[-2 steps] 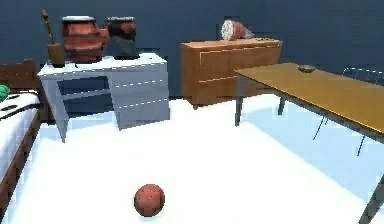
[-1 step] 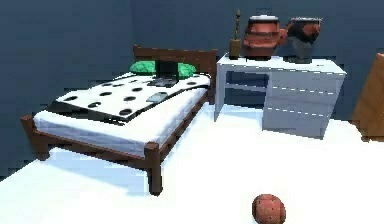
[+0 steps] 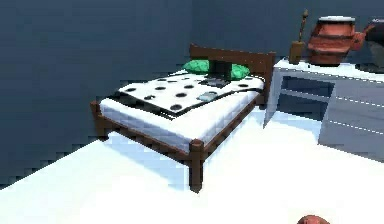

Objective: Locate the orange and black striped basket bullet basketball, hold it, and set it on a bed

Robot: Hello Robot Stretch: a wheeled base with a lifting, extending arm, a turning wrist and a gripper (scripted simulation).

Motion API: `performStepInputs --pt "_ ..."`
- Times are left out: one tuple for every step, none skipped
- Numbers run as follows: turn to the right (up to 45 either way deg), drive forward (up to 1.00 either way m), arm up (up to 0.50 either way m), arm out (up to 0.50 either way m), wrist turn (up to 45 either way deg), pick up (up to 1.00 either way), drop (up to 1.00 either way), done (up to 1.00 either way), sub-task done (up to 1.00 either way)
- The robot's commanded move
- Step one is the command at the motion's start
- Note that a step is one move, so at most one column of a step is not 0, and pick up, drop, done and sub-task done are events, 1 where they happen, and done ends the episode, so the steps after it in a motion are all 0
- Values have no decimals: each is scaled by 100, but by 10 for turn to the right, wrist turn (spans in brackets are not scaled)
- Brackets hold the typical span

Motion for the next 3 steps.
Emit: performStepInputs --pt "0 55 0 0 0 0 0 0 0" --pt "-210 0 0 0 0 0 0 0 0" --pt "0 0 16 0 0 0 0 0 0"
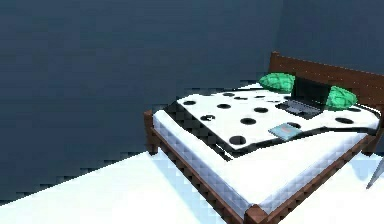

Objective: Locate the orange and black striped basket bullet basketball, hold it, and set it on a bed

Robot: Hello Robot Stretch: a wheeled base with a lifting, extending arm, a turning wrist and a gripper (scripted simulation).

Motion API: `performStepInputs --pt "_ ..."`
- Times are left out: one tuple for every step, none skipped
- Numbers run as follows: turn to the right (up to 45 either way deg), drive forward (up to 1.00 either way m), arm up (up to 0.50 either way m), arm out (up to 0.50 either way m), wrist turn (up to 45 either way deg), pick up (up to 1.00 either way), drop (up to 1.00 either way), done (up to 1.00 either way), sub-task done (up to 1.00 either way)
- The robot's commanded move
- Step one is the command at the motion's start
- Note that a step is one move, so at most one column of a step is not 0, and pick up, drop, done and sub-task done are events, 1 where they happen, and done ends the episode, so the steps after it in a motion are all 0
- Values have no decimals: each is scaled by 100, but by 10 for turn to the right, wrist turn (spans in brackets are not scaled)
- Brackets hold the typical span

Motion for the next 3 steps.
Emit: performStepInputs --pt "0 0 0 44 0 0 0 0 0" --pt "0 0 0 0 450 0 0 0 0" --pt "0 0 0 0 450 0 0 0 0"
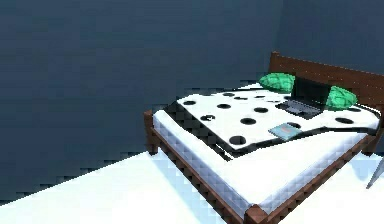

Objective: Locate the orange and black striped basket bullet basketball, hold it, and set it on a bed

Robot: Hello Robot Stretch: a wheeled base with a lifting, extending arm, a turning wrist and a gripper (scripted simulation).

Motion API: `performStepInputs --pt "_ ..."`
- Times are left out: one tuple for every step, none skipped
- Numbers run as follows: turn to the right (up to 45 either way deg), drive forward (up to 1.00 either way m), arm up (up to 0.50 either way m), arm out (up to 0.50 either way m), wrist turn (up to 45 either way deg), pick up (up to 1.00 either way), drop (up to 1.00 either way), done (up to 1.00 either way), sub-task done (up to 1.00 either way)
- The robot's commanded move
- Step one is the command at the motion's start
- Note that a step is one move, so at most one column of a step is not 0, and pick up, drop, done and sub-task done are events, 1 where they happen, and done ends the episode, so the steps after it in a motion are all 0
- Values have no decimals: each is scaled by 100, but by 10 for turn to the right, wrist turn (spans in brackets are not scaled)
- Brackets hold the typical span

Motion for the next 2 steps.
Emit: performStepInputs --pt "0 0 0 0 450 0 0 0 0" --pt "0 0 0 0 390 0 0 0 0"
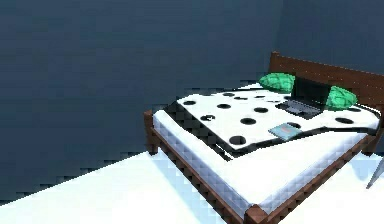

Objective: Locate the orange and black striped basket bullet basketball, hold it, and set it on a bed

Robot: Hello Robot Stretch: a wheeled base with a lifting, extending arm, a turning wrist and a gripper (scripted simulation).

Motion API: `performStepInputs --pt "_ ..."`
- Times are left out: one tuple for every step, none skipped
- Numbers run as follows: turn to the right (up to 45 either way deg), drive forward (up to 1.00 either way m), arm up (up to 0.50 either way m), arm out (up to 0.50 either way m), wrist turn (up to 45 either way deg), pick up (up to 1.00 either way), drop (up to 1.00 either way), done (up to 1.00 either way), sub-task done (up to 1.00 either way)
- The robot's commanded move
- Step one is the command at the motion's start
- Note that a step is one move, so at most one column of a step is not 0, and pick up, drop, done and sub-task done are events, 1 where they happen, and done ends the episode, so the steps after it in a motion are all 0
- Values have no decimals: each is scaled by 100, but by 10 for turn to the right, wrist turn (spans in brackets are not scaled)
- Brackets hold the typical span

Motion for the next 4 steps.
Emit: performStepInputs --pt "0 0 -30 0 0 0 0 0 0" --pt "0 0 0 0 0 100 0 0 0" --pt "0 0 10 0 0 0 0 0 0" --pt "0 0 50 0 0 0 0 0 0"
